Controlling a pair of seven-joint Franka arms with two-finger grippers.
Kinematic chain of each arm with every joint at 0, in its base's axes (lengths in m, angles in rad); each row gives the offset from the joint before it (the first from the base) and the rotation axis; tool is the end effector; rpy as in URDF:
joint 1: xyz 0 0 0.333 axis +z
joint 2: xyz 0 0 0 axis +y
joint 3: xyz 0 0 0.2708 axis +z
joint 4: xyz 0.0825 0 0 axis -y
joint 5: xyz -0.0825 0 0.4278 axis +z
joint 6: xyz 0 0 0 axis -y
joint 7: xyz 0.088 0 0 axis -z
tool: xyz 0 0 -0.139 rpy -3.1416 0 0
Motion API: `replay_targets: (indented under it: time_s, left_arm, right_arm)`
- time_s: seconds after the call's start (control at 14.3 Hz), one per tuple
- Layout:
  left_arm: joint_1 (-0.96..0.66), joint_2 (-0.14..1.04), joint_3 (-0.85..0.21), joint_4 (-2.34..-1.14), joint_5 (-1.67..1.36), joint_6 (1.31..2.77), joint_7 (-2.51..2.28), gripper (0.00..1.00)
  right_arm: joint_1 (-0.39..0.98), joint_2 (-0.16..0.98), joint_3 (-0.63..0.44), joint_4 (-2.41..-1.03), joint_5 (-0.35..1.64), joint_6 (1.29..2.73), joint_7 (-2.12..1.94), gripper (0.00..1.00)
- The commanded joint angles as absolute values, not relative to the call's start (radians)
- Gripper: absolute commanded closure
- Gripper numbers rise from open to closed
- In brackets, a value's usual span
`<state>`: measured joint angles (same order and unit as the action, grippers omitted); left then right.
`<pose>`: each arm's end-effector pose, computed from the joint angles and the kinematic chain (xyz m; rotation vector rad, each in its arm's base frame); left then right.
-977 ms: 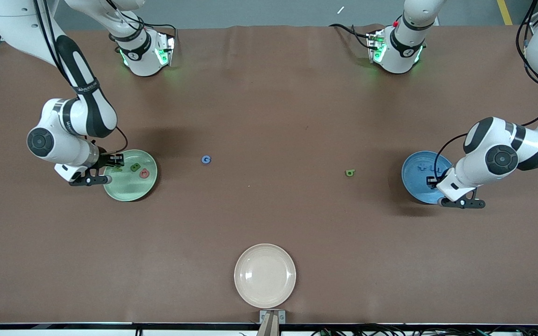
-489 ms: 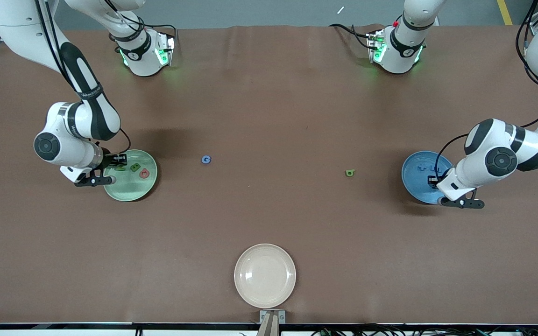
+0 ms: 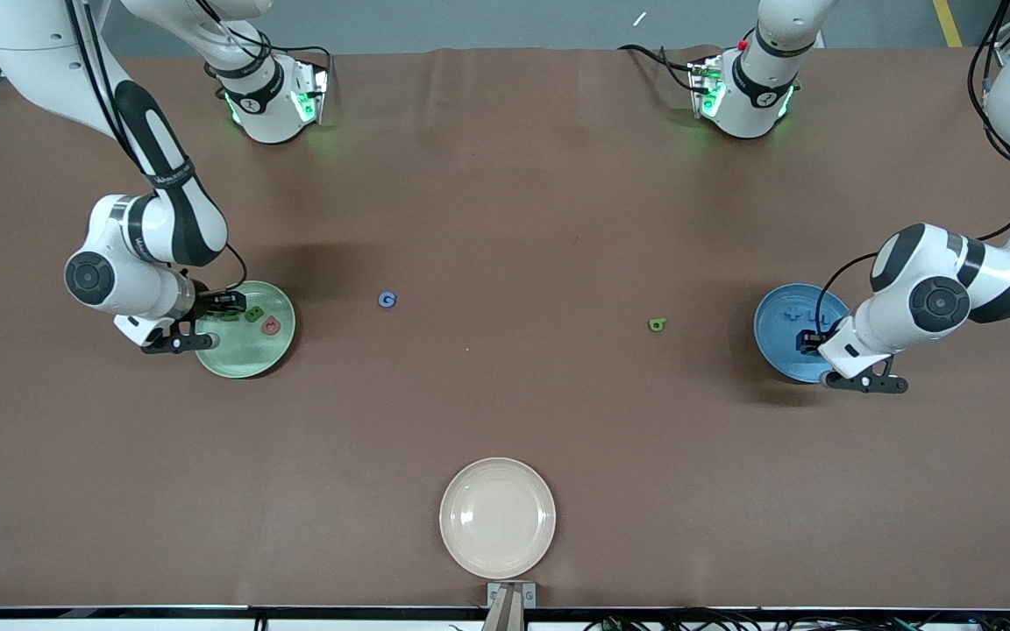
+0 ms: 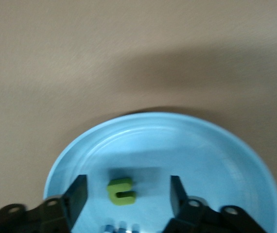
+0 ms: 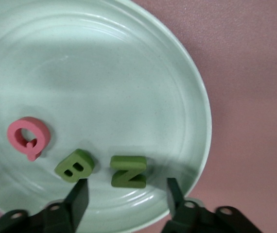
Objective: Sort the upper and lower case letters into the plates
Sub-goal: 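Drop the u in the blue plate while the right gripper drops the Z, then grasp the green a with the left gripper while the right gripper reaches the blue G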
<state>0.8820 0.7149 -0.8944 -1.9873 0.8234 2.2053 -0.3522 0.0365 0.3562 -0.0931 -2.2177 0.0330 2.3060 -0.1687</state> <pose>0.5954 -0.0076 0.1076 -3.0500 0.2123 0.1371 0.5188 -0.0330 0.0852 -3.0928 -0.1364 0.4136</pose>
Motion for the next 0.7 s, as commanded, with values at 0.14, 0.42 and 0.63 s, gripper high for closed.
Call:
replay_targets:
  time_s: [0.14,0.42,0.63]
  left_arm:
    - [0.845,0.699,-1.014,-1.959,0.772,2.109,-0.490,0.01]
    - [0.651,0.715,-1.008,-1.910,0.747,2.109,-0.763,0.01]
    - [0.484,0.735,-0.944,-1.867,0.720,2.115,-0.934,0.01]
  right_arm:
    - [0.083,0.322,-0.089,-2.097,0.107,2.085,-0.132,0.00]
    - [0.237,0.305,-0.089,-2.097,0.135,2.088,0.157,0.00]
    - [0.372,0.308,-0.091,-2.115,0.149,2.164,0.371,0.00]
